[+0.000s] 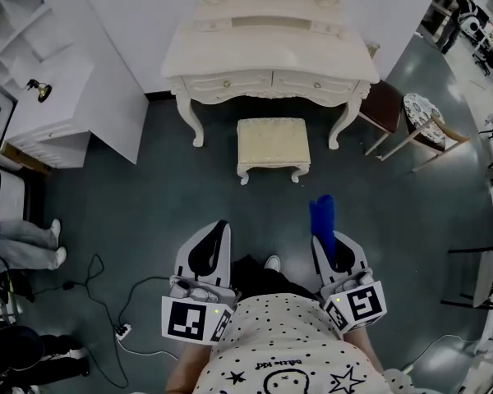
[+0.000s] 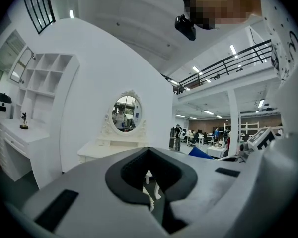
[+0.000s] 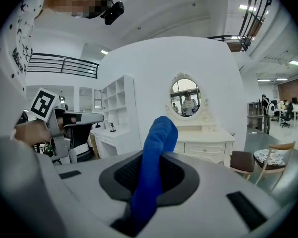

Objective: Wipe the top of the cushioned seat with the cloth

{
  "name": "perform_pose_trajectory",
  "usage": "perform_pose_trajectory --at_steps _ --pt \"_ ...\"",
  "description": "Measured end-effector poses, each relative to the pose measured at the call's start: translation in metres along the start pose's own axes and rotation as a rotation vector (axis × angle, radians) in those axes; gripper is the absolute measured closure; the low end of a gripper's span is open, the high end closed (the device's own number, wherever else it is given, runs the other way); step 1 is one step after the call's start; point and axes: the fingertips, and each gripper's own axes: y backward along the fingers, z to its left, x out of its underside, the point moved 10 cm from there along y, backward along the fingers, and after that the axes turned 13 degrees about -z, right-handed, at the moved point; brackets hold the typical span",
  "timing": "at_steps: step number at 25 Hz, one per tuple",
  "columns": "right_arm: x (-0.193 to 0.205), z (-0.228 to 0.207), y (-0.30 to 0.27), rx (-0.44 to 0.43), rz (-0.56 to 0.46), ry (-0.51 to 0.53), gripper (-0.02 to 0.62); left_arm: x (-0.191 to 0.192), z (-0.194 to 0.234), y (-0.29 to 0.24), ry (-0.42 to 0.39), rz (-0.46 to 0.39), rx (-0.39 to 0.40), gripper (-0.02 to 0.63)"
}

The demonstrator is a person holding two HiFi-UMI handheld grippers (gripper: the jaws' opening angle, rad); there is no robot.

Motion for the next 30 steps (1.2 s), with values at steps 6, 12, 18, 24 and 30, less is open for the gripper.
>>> perform_pose_trajectory --at_steps 6,12,18,24,30 --pt "0.004 -0.011 -0.003 0.020 0.015 -0.015 0.531 0.005 -0.001 -0.011 0.008 0.029 0.007 0.597" --pt "0.005 -0.013 -0.031 0.040 0.024 -0.024 0.531 0.012 0.019 -0.035 0.027 0.031 0.027 0.597" --pt "-0.004 -0.010 -0.081 0.071 0.016 -0.032 0.531 0.009 0.055 -0.071 0.029 0.040 0.070 0.597" --pt "-0.013 -0.005 -0.120 0.107 0.020 -0.037 0.531 0.000 0.098 -0.103 0.005 0.054 0.102 0.597" --pt "-0.007 -0.005 -0.143 0.165 0.033 -0.052 0.531 0.004 0.125 -0.123 0.018 0.045 0.142 0.597"
